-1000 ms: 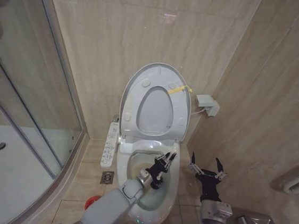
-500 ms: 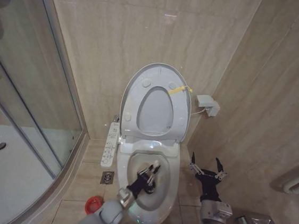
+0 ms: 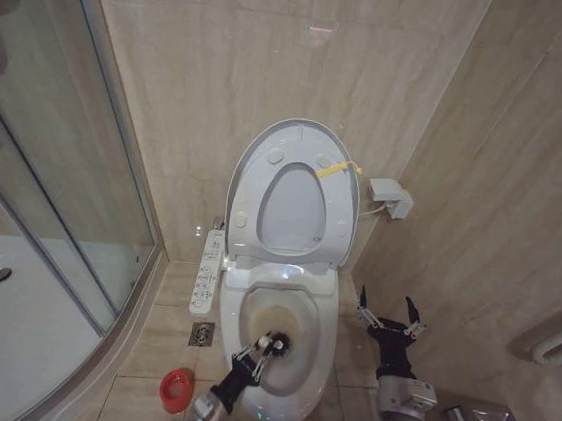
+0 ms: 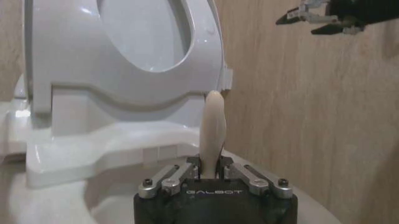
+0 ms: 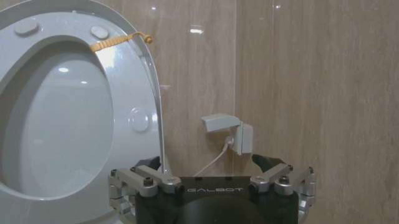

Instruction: Open the toilet lid, clean the toilet bowl with a toilet brush, close the toilet lid, and flush.

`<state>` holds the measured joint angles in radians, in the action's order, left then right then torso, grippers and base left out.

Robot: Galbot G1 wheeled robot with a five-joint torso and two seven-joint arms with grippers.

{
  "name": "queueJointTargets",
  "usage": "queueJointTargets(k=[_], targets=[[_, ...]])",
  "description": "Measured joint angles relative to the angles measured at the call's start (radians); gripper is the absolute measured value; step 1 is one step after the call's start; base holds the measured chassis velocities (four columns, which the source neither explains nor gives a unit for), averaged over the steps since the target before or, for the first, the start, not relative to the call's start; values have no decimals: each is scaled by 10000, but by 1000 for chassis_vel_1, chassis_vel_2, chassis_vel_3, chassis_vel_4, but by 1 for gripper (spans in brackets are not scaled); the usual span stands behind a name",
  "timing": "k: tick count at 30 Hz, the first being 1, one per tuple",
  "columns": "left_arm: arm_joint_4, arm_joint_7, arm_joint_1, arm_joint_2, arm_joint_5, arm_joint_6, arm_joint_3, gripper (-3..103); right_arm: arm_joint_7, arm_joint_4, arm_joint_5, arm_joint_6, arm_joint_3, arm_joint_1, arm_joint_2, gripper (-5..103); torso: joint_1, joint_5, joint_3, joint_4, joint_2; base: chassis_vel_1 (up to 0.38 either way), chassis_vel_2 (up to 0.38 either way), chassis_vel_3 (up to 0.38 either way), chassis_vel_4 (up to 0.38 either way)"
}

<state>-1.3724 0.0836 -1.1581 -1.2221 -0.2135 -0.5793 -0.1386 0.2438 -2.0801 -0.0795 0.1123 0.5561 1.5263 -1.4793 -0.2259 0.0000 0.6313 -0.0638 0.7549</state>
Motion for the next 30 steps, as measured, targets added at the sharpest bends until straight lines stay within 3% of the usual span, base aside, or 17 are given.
queueJointTargets(k=[7, 30], targets=[[547, 27, -67, -52, 321, -221, 88, 17, 0, 0, 0, 0, 0, 0, 0, 100, 0, -1, 0, 0, 0, 0, 0, 0, 0], [424, 139, 2221, -686, 339, 41, -457, 17, 0, 0, 0, 0, 0, 0, 0, 100, -3, 0, 1, -2, -2, 0, 0, 0, 0]])
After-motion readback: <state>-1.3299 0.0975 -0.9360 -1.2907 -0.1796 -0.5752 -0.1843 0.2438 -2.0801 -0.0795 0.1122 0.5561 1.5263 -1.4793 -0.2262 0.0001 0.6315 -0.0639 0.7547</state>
